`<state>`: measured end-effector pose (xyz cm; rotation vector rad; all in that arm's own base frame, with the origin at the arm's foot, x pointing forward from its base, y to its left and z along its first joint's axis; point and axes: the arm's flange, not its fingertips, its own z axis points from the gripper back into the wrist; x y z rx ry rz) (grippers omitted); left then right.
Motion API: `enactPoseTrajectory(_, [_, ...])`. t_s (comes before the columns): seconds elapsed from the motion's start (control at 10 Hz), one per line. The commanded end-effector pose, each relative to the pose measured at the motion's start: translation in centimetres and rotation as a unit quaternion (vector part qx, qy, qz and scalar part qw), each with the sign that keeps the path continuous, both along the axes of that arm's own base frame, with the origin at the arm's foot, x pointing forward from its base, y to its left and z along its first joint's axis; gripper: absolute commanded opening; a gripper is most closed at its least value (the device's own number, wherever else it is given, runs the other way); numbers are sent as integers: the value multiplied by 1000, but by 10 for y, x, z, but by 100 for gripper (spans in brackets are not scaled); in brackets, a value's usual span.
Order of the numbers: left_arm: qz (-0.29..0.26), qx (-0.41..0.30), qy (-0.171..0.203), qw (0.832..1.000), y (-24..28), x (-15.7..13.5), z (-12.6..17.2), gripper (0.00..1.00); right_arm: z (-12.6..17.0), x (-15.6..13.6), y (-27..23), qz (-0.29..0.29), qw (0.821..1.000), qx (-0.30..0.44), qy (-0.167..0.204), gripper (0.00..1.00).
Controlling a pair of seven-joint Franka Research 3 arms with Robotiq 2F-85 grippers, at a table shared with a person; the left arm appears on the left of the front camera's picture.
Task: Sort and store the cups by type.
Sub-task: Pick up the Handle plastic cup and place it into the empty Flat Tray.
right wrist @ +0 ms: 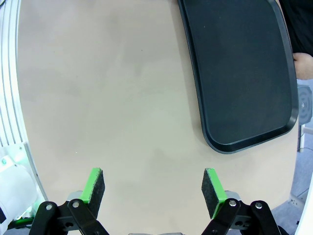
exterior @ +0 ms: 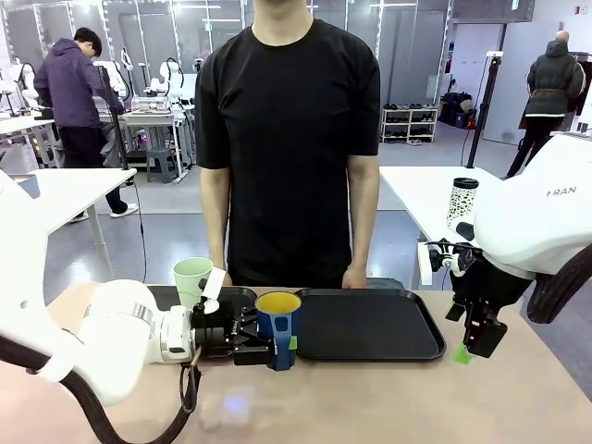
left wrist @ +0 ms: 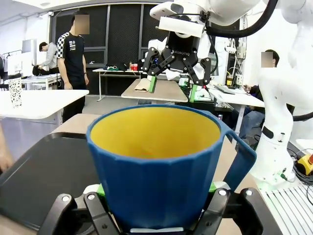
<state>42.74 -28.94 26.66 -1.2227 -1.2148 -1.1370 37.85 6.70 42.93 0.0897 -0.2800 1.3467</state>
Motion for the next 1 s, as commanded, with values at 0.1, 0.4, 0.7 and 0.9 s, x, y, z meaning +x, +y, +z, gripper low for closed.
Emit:
enactPoseTrajectory(0.1, [0, 1, -3, 1000, 2, -3, 1, 71, -1, -3, 1, -8, 1000, -5, -2, 100])
enactPoseTrajectory(0.4, [35, 29, 2, 999, -34, 7, -23, 71, -1, -3, 1, -8, 1000, -5, -2, 100])
enactPoseTrajectory(0.7, [53, 32, -11, 998, -79, 11, -34, 71, -1, -3, 1, -8, 1000, -5, -2, 100])
enactPoseTrajectory(0.9, [69, 11, -12, 998, -119, 17, -39, 71, -1, -3, 1, -8, 1000, -5, -2, 100])
